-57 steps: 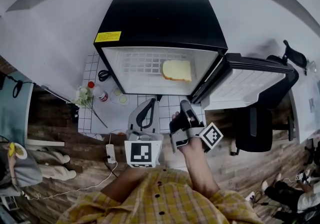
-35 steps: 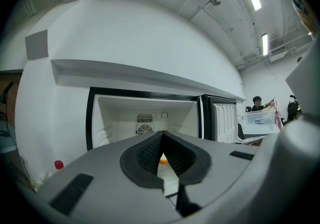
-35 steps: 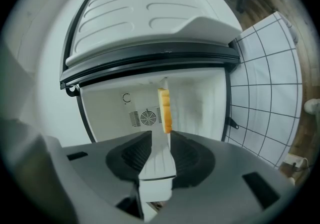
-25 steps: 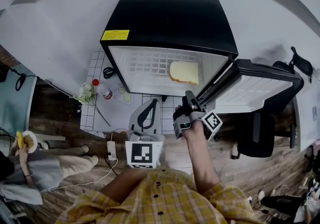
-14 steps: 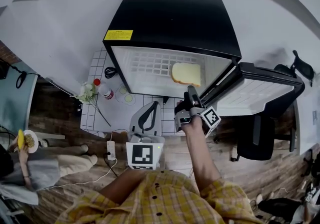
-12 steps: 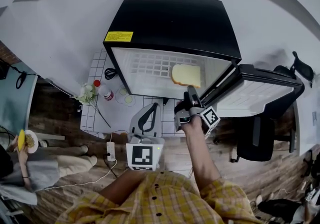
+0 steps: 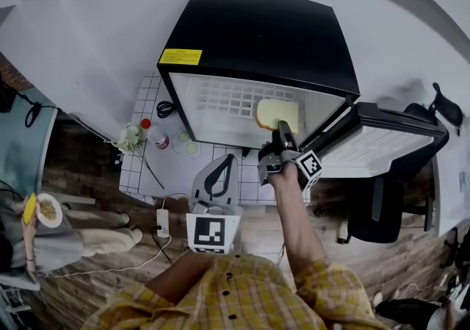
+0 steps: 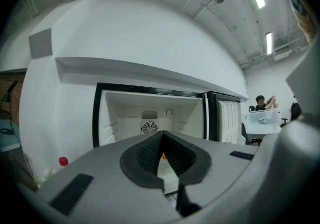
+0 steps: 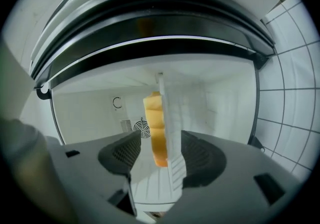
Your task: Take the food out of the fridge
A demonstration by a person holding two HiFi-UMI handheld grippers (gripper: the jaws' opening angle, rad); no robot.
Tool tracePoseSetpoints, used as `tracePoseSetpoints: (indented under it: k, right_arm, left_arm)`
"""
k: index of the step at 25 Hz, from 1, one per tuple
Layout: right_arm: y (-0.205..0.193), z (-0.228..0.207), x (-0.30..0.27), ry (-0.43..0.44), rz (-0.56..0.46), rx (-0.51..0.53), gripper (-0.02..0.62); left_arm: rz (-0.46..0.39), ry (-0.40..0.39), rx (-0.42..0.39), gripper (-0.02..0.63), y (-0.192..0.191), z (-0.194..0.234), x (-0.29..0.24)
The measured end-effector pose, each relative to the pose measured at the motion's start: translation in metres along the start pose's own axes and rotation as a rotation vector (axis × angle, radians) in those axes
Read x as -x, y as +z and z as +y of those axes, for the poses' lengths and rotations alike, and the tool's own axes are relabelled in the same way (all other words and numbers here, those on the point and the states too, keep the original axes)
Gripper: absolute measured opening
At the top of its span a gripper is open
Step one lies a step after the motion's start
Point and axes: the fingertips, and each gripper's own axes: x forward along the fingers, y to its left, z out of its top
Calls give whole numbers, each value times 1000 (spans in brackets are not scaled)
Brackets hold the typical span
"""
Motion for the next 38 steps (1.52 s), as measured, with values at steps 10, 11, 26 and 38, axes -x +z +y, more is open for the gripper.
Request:
tracePoseSetpoints:
  k: [10,11,26,38]
  right_arm:
    - [4,-5,-12,-14,-12,38,190]
    - [5,-2,-12,-12,-14,49,154]
    - [0,20,11,-8,4,41,91]
    - [-14,48,50,26,39,34,91]
  left_arm:
    - [-23,26,1,5,5,12,7]
    - [-26,27,-8,5,6,13,7]
    - [-44,19,-9,5,16,1,14]
    - [-58,31,-25,5,23,-17,28]
